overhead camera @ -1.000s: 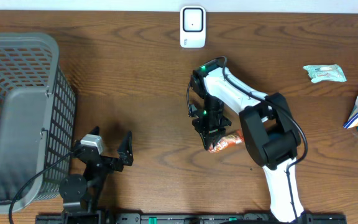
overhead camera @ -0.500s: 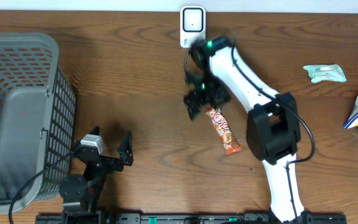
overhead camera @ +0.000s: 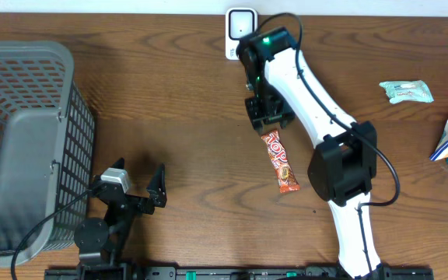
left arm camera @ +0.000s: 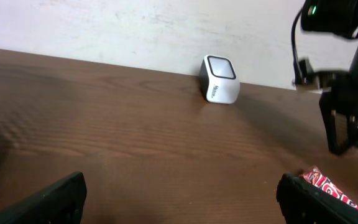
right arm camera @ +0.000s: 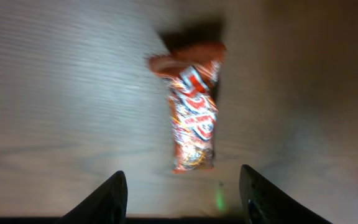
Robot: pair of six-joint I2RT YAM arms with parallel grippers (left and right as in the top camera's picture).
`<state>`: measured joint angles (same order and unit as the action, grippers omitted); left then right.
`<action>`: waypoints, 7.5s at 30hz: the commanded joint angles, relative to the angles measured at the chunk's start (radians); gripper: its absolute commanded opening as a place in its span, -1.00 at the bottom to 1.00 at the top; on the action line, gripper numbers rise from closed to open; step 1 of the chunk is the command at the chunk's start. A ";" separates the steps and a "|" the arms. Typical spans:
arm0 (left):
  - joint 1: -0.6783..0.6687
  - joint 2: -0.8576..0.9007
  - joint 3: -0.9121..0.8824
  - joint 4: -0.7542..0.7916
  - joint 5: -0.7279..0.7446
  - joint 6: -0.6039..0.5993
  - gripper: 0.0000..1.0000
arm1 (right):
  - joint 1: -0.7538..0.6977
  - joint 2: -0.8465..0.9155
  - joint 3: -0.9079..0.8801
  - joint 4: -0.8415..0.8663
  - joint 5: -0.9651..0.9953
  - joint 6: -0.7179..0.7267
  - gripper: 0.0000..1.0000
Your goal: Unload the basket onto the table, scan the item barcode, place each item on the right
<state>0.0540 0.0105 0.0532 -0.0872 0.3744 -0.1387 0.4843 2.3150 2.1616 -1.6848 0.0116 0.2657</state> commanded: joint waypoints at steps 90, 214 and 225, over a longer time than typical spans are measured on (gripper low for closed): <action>-0.005 -0.006 -0.017 -0.029 0.002 -0.009 0.96 | 0.025 -0.510 -0.316 -0.013 -1.078 -1.147 -0.98; -0.005 -0.006 -0.017 -0.029 0.002 -0.009 0.96 | -0.702 -1.274 0.141 0.180 -0.024 -0.015 0.99; -0.005 -0.006 -0.017 -0.029 0.002 -0.009 0.96 | -0.586 -1.553 -0.380 0.577 -0.042 -0.020 0.99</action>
<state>0.0540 0.0105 0.0532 -0.0875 0.3748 -0.1387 -0.1257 0.8249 1.9484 -1.1786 -0.0189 0.2584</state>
